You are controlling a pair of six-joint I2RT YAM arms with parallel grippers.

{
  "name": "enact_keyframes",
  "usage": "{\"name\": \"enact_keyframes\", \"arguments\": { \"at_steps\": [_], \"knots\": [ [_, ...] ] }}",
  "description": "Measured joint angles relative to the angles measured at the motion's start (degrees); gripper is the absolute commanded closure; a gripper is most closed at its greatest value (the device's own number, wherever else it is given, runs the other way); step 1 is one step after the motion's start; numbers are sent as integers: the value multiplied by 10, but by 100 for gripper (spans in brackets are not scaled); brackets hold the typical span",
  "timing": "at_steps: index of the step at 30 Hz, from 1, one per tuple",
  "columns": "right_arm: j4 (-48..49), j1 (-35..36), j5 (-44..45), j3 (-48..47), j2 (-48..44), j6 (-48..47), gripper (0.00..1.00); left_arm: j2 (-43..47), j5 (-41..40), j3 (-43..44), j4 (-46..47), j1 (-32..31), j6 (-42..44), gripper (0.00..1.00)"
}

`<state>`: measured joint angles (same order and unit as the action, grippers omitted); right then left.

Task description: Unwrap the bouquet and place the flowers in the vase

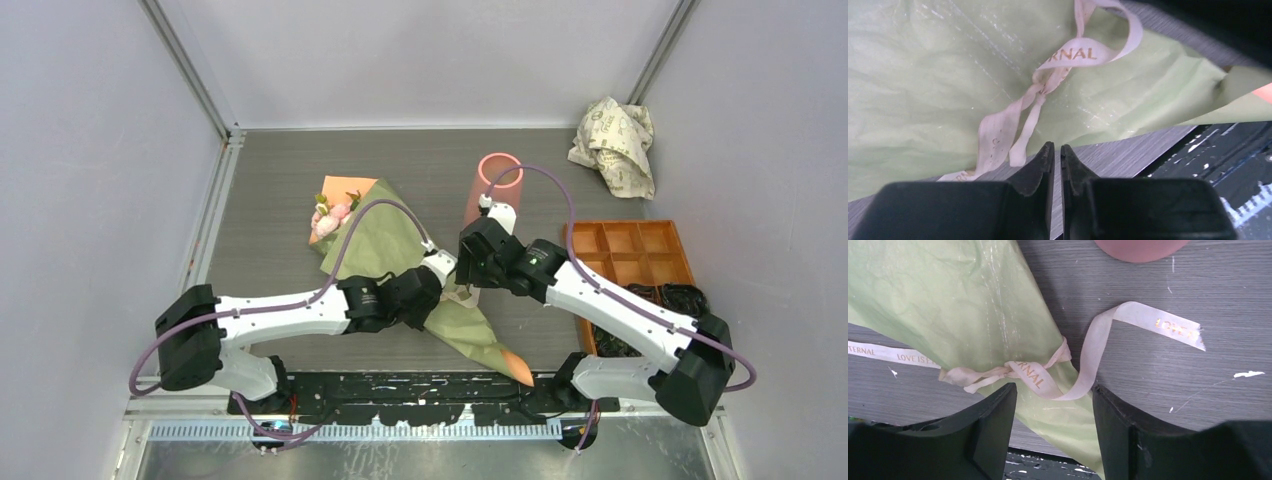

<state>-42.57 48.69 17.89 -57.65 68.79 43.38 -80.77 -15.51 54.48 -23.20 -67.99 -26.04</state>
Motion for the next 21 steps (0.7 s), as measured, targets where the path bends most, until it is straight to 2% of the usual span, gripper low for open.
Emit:
{"name": "enact_keyframes", "arguments": {
  "at_steps": [15, 19, 21],
  "knots": [
    [-12, 0, -12, 15, -63, 8, 37, -100, -92, -1, 13, -2, 10, 88],
    [-10, 3, -20, 22, -66, 10, 37, -115, -101, -1, 19, -2, 9, 98],
    [-9, 5, -23, 24, -66, 12, 36, -115, -103, -1, 19, -2, 5, 100]
  ]
}}
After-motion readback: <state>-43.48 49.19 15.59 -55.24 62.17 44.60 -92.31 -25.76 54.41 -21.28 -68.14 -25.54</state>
